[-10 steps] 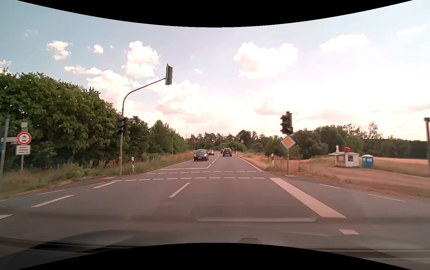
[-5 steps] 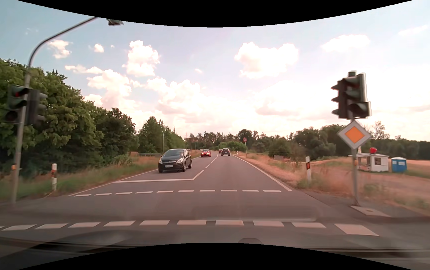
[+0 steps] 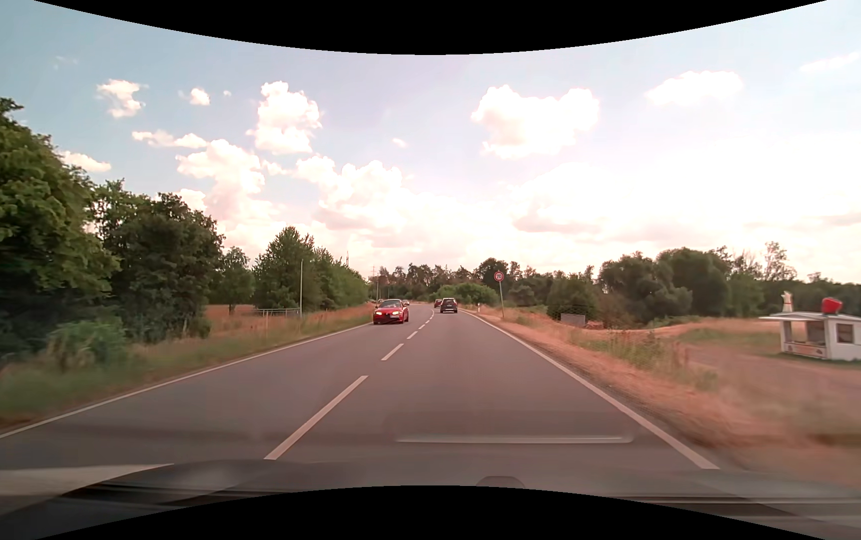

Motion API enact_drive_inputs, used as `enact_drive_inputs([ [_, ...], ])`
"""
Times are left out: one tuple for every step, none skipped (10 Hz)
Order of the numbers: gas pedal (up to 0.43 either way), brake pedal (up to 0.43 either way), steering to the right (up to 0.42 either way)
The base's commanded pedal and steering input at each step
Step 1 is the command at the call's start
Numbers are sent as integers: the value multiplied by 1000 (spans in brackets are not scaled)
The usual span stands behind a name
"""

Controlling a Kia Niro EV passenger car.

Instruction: Follow the waypoints while adhering to traffic rules and regulations

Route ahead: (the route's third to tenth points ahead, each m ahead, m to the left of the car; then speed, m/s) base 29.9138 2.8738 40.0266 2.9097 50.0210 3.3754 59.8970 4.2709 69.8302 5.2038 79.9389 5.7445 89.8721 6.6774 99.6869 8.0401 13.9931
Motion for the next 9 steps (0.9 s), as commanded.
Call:
enact_drive_inputs([
  [67,0,-5],
  [67,0,-6],
  [67,0,-6],
  [67,0,-6],
  [67,0,-6],
  [67,0,-6],
  [67,0,-6],
  [67,0,-6],
  [67,0,-6],
])
